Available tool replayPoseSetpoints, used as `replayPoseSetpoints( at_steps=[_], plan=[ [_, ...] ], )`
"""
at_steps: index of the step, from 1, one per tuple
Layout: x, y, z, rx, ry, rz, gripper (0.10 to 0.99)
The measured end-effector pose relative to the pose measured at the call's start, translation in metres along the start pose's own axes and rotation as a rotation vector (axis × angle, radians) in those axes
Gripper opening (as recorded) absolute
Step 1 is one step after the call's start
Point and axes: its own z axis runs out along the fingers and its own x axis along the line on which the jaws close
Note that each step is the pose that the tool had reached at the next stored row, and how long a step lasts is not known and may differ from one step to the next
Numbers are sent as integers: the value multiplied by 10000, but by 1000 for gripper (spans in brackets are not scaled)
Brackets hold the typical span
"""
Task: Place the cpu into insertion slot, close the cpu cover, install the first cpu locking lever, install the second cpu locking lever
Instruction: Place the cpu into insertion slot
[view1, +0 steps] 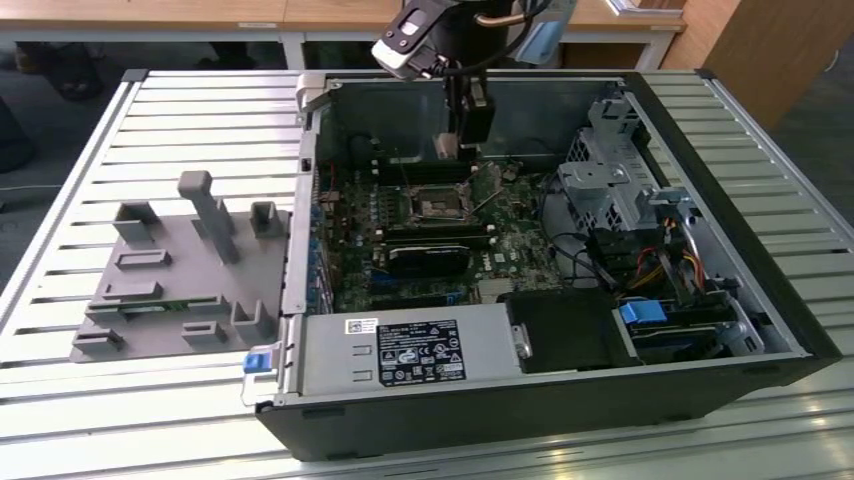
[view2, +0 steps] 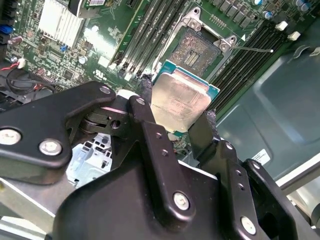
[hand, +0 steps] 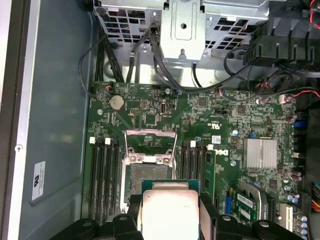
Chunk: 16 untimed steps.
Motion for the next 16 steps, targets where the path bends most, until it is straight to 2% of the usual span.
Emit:
replayPoseSetpoints(
  at_steps=[16],
  plan=[
    [30,-7,120,2,-5,56,541]
  ],
)
